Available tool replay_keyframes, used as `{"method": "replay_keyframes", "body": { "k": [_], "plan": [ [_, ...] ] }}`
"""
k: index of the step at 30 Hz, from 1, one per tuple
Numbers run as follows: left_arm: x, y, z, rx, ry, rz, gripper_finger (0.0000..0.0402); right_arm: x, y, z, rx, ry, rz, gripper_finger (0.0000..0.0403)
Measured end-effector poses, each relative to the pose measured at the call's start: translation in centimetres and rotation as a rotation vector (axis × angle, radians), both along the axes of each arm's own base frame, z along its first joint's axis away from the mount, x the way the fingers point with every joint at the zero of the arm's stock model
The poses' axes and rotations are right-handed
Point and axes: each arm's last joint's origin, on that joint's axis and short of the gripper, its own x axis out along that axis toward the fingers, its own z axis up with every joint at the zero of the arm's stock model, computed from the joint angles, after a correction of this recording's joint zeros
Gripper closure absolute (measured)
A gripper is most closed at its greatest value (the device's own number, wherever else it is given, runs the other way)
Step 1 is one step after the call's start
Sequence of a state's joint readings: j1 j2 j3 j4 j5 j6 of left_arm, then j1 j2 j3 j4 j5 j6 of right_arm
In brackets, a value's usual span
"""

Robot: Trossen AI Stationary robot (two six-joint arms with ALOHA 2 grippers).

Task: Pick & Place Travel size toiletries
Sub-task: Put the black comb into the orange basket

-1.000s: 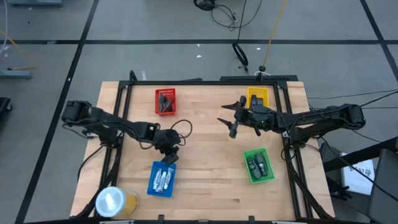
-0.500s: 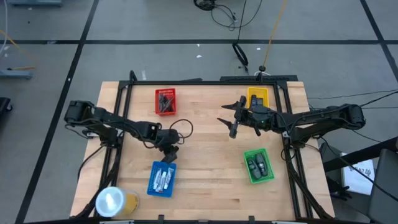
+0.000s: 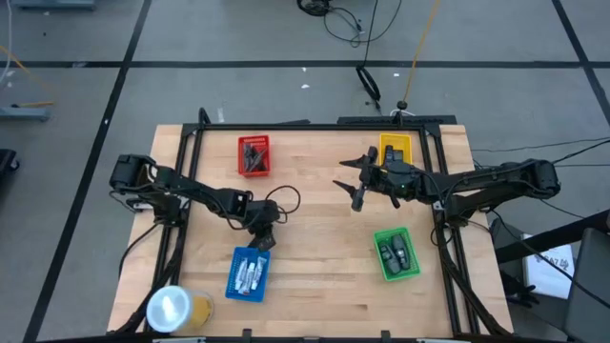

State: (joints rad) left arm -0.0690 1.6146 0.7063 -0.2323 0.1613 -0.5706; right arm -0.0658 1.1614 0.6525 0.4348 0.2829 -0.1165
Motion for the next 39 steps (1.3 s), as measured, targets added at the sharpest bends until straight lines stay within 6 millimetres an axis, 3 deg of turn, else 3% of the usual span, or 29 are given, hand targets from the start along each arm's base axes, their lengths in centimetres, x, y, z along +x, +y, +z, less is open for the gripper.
{"method": "replay_keyframes", "body": {
  "k": [5, 10, 14, 17, 24, 39],
  "plan": [
    [0.9, 1.5, 0.2, 0.108, -0.102, 0.042, 0.0398, 0.0, 0.0, 0.0, 0.0, -0.003, 0.0, 0.0138],
    [0.7, 2.7, 1.3, 0.186, -0.056, 0.085, 0.04, 0.0, 0.0, 0.0, 0.0, -0.003, 0.0, 0.0138],
    [1.1, 1.9, 4.2, 0.23, -0.034, 0.066, 0.0401, 0.0, 0.0, 0.0, 0.0, -0.002, -0.001, 0.0138],
    [0.8, 0.7, 5.0, 0.222, 0.036, 0.039, 0.0401, 0.0, 0.0, 0.0, 0.001, 0.001, -0.001, 0.0138],
    [-0.4, -1.3, 4.2, 0.164, 0.167, 0.061, 0.0401, 0.0, 0.0, 0.0, -0.002, -0.002, -0.001, 0.0138],
    [0.2, -2.8, 1.6, 0.099, 0.272, 0.088, 0.0402, 0.0, 0.0, 0.0, -0.002, -0.004, -0.001, 0.0138]
  ]
}}
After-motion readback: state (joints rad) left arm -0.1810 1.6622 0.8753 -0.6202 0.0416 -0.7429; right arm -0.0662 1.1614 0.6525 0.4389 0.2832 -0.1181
